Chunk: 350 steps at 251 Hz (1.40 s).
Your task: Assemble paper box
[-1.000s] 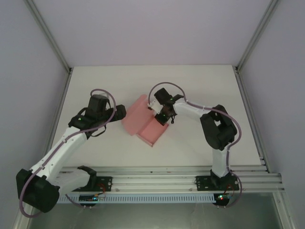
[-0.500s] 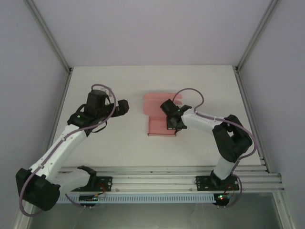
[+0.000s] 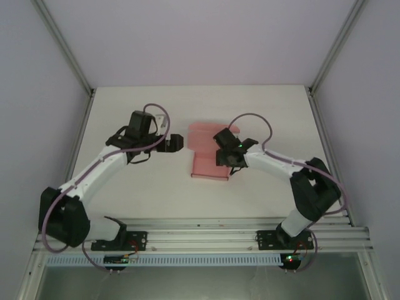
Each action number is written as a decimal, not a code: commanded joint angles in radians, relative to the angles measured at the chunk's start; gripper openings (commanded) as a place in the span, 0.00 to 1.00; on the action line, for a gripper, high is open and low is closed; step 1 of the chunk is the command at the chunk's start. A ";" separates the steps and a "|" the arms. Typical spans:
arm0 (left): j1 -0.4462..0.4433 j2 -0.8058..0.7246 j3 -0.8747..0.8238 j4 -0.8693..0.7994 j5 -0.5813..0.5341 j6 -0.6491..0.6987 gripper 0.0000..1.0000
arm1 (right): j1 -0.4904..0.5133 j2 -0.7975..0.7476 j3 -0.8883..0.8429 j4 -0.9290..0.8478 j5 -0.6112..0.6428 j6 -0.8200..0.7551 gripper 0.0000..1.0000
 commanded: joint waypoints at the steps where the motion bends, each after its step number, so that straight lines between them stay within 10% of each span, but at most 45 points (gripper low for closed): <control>1: 0.013 0.108 0.135 -0.033 0.092 0.155 1.00 | -0.081 -0.086 0.026 0.027 -0.107 -0.243 0.87; 65: 0.031 0.426 0.467 -0.267 0.310 0.508 0.98 | -0.316 -0.013 0.181 0.002 -0.553 -0.735 0.99; 112: 0.029 0.611 0.696 -0.468 0.364 0.642 0.78 | -0.391 0.142 0.344 -0.145 -0.717 -0.870 0.87; 193: 0.012 0.761 0.823 -0.611 0.409 0.757 0.63 | -0.398 0.259 0.421 -0.247 -0.720 -0.958 0.61; 284: -0.017 0.712 0.809 -0.517 0.297 0.672 0.00 | -0.392 0.249 0.462 -0.289 -0.652 -0.957 0.13; 350: -0.076 0.569 0.694 -0.374 -0.003 0.429 0.00 | -0.310 0.171 0.452 -0.234 -0.388 -0.833 0.03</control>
